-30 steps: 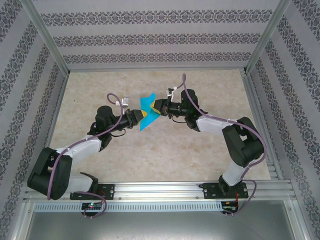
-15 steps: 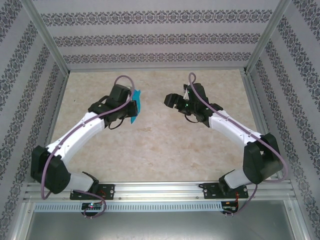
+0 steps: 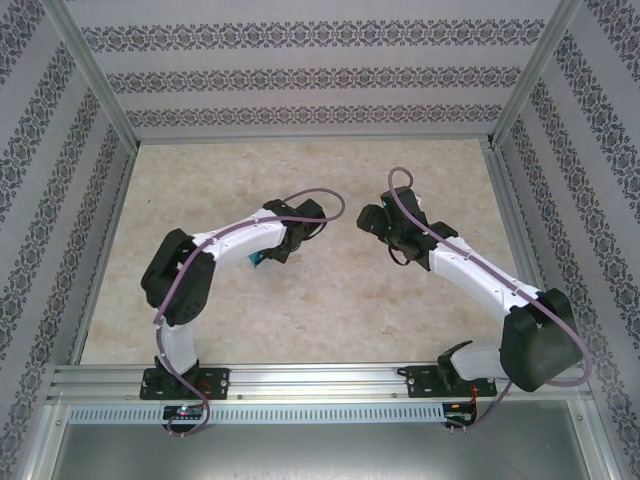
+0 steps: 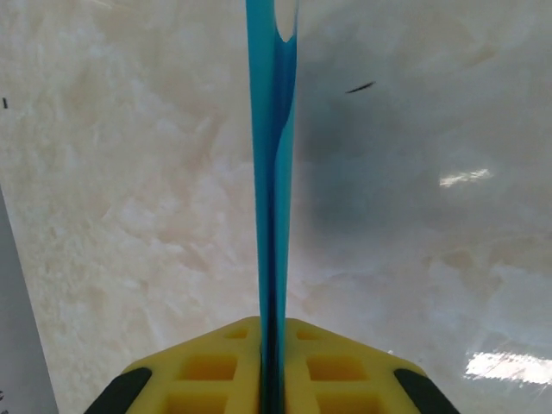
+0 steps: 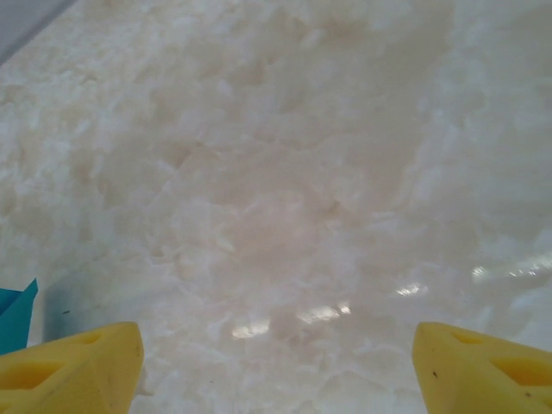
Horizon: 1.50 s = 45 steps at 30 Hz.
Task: Fold a paper plane with a square sheet of paper (pick it up from the middle)
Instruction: Turn over the paper at the center of the table, then move the paper to the center of the table.
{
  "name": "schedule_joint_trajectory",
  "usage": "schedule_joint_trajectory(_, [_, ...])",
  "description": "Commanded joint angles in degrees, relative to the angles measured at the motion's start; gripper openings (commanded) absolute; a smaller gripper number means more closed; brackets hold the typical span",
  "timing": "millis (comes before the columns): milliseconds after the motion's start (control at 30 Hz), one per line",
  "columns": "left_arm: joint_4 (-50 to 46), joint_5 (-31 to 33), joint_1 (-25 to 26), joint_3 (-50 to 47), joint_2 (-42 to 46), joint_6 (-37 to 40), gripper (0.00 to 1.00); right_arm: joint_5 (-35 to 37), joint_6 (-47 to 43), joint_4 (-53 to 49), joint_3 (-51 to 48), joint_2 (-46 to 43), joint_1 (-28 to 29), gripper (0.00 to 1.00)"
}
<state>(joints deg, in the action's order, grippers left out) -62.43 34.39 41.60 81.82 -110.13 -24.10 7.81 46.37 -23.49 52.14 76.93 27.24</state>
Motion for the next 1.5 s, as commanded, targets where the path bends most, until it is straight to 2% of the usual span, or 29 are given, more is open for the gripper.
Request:
schedule_joint_trajectory(0, [1.6, -5.0, 0.7, 3.0, -1.8, -0.1, 0.22, 2.6, 1.6, -2.2, -1.7, -1.4, -0.2, 0.82])
schedule_joint_trajectory(133, [6.8, -16.9, -0.7, 3.8, -2.9, -0.7, 0.41, 2.2, 0.2, -2.8, -2.5, -1.6, -0.2, 0.82])
schedule_joint_trajectory(300, [14.7, -31.3, -4.9, 1.2, 1.3, -2.2, 0.54, -1.4, -2.6, -0.7, -3.0, -1.5, 0.8, 0.77])
schedule_joint_trajectory(433, [20.8, -37.5, -9.0, -4.5, 9.4, -6.2, 0.68, -3.5, -3.7, 0.9, 1.0, 2.1, 6.9, 0.72])
schedule_joint_trajectory(500, [23.0, -38.7, -12.6, -8.6, 13.1, -8.1, 0.71, -4.3, -3.1, 2.1, 4.2, 6.3, 11.6, 0.66])
schedule_joint_trajectory(667, [27.7, -42.4, -23.9, -21.1, 21.3, -12.7, 0.72, -8.4, -3.0, 3.5, 17.0, 21.5, 21.6, 0.34])
schedule_joint_trajectory(733, [28.6, -42.8, -27.5, -24.8, 23.7, -13.8, 0.73, -10.3, -3.7, 3.4, 22.7, 27.3, 24.5, 0.25])
schedule_joint_trajectory(833, [30.2, -42.7, -31.7, -29.1, 27.1, -15.5, 0.75, -14.2, -4.0, 2.4, 30.6, 35.5, 27.1, 0.18])
schedule_joint_trajectory(967, [32.1, -42.5, -35.7, -32.8, 30.4, -16.5, 0.79, -15.7, -4.8, -1.1, 38.1, 43.3, 28.0, 0.15])
schedule_joint_trajectory(1167, [33.0, -43.3, -37.7, -34.6, 31.3, -15.9, 0.81, -18.0, -6.4, -4.9, 42.7, 49.2, 28.0, 0.15])
schedule_joint_trajectory(1367, [33.7, -43.9, -37.7, -34.5, 30.5, -14.5, 0.82, -18.8, -9.3, -9.8, 42.6, 51.0, 26.6, 0.17])
schedule_joint_trajectory(1467, [33.4, -44.0, -37.7, -34.2, 30.3, -13.9, 0.85, -19.0, -14.3, -12.0, 39.4, 49.6, 25.4, 0.16])
